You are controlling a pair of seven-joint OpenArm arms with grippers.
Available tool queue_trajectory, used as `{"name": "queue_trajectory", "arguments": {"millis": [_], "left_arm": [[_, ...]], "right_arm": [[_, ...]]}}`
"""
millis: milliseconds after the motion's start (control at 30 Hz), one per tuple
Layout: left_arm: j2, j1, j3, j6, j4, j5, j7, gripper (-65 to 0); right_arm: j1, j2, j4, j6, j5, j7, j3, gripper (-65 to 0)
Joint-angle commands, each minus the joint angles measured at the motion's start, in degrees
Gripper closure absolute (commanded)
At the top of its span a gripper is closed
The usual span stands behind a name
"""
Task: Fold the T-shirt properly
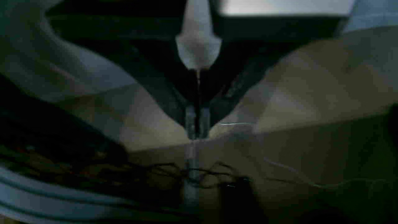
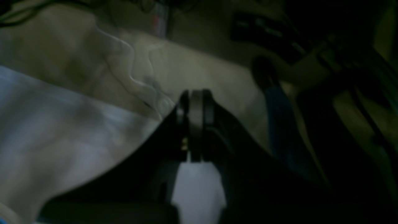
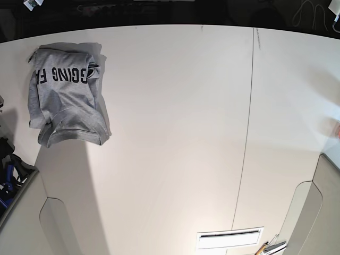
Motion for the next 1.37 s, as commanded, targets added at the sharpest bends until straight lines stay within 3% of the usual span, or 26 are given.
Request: {"name": "queue_trajectory", "arguments": {"millis": [0, 167, 267, 367, 467, 567, 667, 800, 967, 1067, 1200, 1333], "left_arm": [[-0.68, 0.79, 2.01, -1.00, -2.23, 0.39, -1.55, 0.0], [-4.72, -1.05, 19.30, -1.00, -18.47, 8.20, -16.31, 0.0], [-5.88, -4.98, 29.03, -1.00, -29.14, 13.62, -23.58, 0.0], [-5.81, -10.49, 36.74, -1.00, -38.95, 17.57, -28.59, 0.0], [-5.75, -17.16, 43.63, -1.00, -46.75, 21.49, -37.38, 0.0], [-5.07, -24.48, 49.57, -1.00, -52.81, 29.16, -47.54, 0.0], [-3.06, -31.87, 53.37, -1.00, -57.57, 38.60, -53.90, 0.0], [0.55, -40.70, 55.41, -0.20, -62.93, 46.05, -56.70, 0.0], [4.26, -47.98, 55.41, 11.69, -68.65, 52.17, -58.25, 0.0], [5.03, -49.90, 55.41, 16.52, -70.75, 55.43, -60.57, 0.0], [4.98, -50.36, 55.39, 18.91, -70.99, 56.26, -60.74, 0.0], [5.01, -50.31, 55.41, 19.06, -70.99, 56.22, -60.72, 0.0]], "right_arm": [[0.42, 0.46, -2.03, 0.33, 0.00, 0.02, -0.26, 0.0], [6.82, 0.83, -19.52, 0.31, -0.02, 0.68, -7.04, 0.0], [10.27, 2.56, -32.00, 0.31, -0.09, 4.72, -13.94, 0.0], [14.58, 3.30, -43.60, 0.28, -0.11, 12.85, -20.52, 0.0], [19.39, 2.95, -53.00, 0.24, -0.11, 24.83, -26.21, 0.0], [25.14, 1.97, -59.89, 0.22, -1.29, 35.01, -31.65, 0.0], [31.82, -0.42, -64.78, -0.31, -5.77, 39.93, -36.11, 0.0], [40.81, -4.63, -70.58, -3.76, -8.68, 40.41, -41.90, 0.0], [47.89, -9.75, -76.65, -8.39, -11.43, 41.88, -45.77, 0.0], [49.48, -12.02, -78.73, -11.21, -12.74, 44.63, -45.77, 0.0], [49.72, -13.53, -78.75, -12.15, -12.68, 45.55, -45.77, 0.0], [49.72, -14.19, -78.38, -12.00, -10.01, 45.55, -45.77, 0.0]]}}
